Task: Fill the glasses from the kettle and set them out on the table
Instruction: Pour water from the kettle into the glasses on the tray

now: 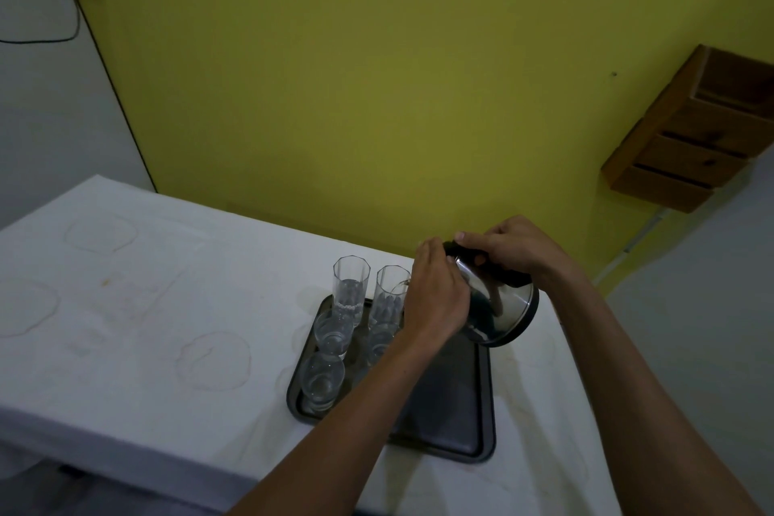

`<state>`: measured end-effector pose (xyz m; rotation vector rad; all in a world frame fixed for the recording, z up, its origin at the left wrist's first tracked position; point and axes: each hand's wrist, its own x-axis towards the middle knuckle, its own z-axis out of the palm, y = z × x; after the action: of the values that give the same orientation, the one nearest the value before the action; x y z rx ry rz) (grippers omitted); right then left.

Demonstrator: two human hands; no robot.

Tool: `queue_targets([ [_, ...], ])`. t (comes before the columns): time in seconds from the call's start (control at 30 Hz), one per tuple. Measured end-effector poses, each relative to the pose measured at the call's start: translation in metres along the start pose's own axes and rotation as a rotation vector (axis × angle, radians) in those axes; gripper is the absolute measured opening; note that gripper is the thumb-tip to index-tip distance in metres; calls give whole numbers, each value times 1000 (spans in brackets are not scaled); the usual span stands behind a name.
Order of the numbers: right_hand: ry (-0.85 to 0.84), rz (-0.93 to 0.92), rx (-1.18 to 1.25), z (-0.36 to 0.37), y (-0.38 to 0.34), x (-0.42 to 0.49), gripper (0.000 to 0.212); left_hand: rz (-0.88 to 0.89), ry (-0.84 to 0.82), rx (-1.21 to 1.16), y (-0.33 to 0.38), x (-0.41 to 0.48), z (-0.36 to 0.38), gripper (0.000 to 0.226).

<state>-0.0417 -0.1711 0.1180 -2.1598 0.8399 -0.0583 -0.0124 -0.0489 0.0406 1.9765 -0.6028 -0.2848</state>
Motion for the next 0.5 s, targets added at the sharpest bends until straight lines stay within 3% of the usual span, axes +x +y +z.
queue_targets([
  [0.5,-3,0,-8,-2,3,3,51,21,20,-3,-4,4,6,47],
])
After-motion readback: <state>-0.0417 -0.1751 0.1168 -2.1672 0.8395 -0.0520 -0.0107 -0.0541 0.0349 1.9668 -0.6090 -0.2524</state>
